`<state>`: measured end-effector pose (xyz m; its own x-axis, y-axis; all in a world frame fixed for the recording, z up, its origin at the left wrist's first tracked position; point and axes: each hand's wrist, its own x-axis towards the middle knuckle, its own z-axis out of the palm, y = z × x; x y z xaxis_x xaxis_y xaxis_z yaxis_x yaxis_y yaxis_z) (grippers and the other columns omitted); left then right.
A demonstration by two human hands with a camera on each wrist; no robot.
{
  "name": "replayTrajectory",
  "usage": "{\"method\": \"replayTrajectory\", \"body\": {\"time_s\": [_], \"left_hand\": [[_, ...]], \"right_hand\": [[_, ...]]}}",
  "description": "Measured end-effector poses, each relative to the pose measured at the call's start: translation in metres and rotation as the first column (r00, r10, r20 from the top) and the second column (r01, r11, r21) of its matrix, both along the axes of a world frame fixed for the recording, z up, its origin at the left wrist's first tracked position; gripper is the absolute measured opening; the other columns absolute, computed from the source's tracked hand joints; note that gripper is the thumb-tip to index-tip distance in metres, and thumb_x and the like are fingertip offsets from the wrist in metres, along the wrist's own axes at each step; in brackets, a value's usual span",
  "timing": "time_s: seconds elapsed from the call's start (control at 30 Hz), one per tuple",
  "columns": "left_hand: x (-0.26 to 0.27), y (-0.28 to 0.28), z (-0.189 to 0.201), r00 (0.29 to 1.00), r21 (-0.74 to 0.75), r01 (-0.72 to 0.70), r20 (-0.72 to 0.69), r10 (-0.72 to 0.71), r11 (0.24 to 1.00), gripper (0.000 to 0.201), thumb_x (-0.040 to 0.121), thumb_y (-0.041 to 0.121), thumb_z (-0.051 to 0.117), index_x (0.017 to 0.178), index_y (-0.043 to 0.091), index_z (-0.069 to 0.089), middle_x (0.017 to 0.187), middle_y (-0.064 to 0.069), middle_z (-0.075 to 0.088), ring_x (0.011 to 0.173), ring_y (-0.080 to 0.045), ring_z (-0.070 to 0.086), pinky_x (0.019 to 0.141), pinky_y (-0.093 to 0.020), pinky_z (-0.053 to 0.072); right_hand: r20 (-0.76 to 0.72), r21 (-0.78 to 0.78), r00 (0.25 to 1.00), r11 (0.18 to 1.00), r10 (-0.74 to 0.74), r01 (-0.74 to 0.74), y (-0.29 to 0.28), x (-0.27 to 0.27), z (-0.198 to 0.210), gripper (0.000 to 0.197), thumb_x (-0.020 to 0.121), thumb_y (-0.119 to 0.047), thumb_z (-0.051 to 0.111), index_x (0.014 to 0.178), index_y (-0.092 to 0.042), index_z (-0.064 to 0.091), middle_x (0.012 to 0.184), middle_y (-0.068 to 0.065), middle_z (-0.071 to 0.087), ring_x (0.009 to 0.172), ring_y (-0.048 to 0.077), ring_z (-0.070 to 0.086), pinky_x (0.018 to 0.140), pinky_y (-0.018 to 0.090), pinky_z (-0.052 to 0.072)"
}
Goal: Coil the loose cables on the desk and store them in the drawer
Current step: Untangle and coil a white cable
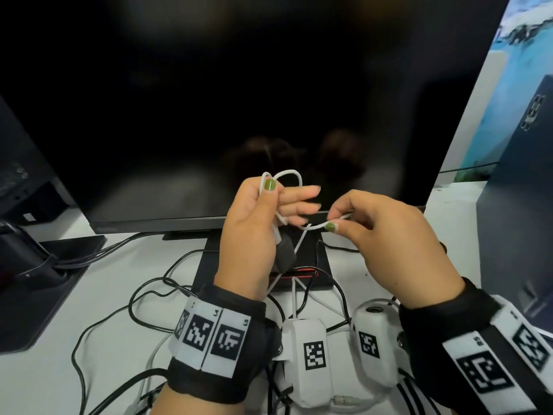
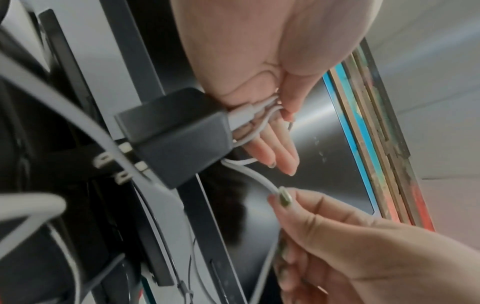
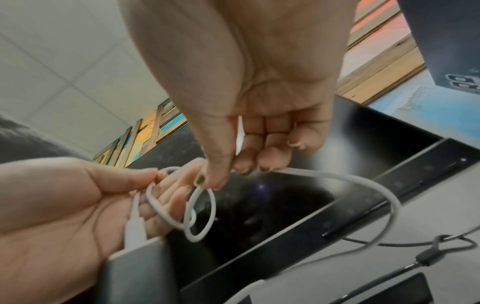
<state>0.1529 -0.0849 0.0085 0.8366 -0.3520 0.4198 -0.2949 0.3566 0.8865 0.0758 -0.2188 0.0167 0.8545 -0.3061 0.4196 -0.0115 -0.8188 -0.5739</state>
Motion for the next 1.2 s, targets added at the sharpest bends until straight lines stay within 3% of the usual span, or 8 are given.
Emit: {"method": "replayTrajectory", "body": {"time_s": [0.13,0.23,0.43,0.6,0.77,0.87,1.07,1.2], "left_hand": [[-0.009,-0.005,-0.002,0.998,0.059,0.062,0.018,-0.064,0.996,0.021,0.104,0.018,0.032,0.102,0.007,0.05,0.102,-0.004,0.074,0.097,-0.015,0.07,0.087,-0.028,0.052],[-0.008,-0.007,-0.007,0.989,0.287,-0.063,0.148,0.02,0.956,0.018,0.101,0.022,0.039,0.099,0.012,0.054,0.08,0.014,0.069,0.074,0.006,0.063,0.07,-0.014,0.047],[-0.013,-0.01,-0.005,0.975,0.418,-0.04,0.215,-0.056,0.907,0.025,0.103,0.026,0.037,0.093,0.012,0.055,0.062,-0.001,0.059,0.057,-0.015,0.053,0.063,-0.033,0.048],[-0.01,-0.005,-0.003,0.982,0.441,-0.013,0.175,-0.072,0.898,0.025,0.097,0.028,0.045,0.086,0.016,0.064,0.052,0.012,0.046,0.052,-0.003,0.04,0.056,-0.018,0.037],[-0.016,0.002,0.008,0.969,0.192,0.165,0.152,-0.195,0.967,0.02,0.095,0.022,0.047,0.09,0.011,0.064,0.054,0.002,0.048,0.053,-0.012,0.043,0.059,-0.018,0.043],[-0.017,0.005,0.014,0.954,0.014,0.264,0.143,-0.264,0.964,0.017,0.093,0.022,0.047,0.095,0.01,0.057,0.066,0.001,0.064,0.053,-0.012,0.052,0.061,-0.022,0.046],[-0.024,0.014,0.029,0.951,-0.145,0.287,0.162,-0.263,0.947,0.017,0.097,0.021,0.035,0.101,0.008,0.046,0.101,-0.009,0.073,0.062,-0.015,0.063,0.069,-0.025,0.051],[-0.022,0.017,0.03,0.959,-0.093,0.249,0.162,-0.232,0.964,0.017,0.098,0.022,0.036,0.098,0.009,0.047,0.089,-0.01,0.074,0.055,-0.015,0.057,0.068,-0.027,0.051]], "right_hand": [[0.009,-0.021,0.995,0.995,0.102,-0.102,0.007,0.001,-0.001,0.009,0.087,-0.026,0.064,0.081,-0.031,0.059,0.078,-0.009,0.061,0.074,0.007,0.052,0.066,0.012,0.038],[0.111,0.056,0.984,0.988,0.139,-0.146,0.007,0.0,0.002,0.008,0.087,-0.025,0.062,0.082,-0.031,0.061,0.08,-0.014,0.064,0.079,0.004,0.055,0.067,0.01,0.04],[0.265,0.049,0.962,0.995,0.071,-0.087,-0.001,0.002,0.0,0.012,0.087,-0.021,0.064,0.092,-0.031,0.068,0.083,-0.014,0.066,0.084,0.0,0.059,0.072,0.011,0.045],[0.304,0.183,0.951,0.976,0.062,-0.122,-0.006,0.003,-0.002,0.033,0.093,-0.012,0.056,0.119,-0.03,0.062,0.093,-0.015,0.07,0.094,-0.004,0.062,0.084,0.007,0.045],[0.271,0.331,0.962,0.934,0.041,-0.133,-0.014,0.003,-0.002,0.033,0.092,-0.016,0.058,0.121,-0.031,0.062,0.104,-0.017,0.07,0.102,-0.008,0.061,0.091,0.015,0.048],[0.217,0.343,0.976,0.937,-0.01,-0.066,-0.018,0.006,-0.004,0.027,0.094,-0.026,0.054,0.118,-0.032,0.063,0.081,-0.011,0.072,0.081,-0.008,0.064,0.077,0.008,0.047],[-0.016,0.217,0.995,0.972,0.102,-0.096,0.0,0.013,-0.018,0.014,0.089,-0.028,0.061,0.082,-0.041,0.062,0.084,-0.005,0.056,0.076,0.004,0.053,0.063,0.004,0.036],[0.099,0.417,0.989,0.898,0.108,-0.14,0.005,0.013,-0.015,0.022,0.091,-0.03,0.054,0.114,-0.031,0.054,0.105,-0.011,0.062,0.086,-0.008,0.056,0.079,0.011,0.043]]}}
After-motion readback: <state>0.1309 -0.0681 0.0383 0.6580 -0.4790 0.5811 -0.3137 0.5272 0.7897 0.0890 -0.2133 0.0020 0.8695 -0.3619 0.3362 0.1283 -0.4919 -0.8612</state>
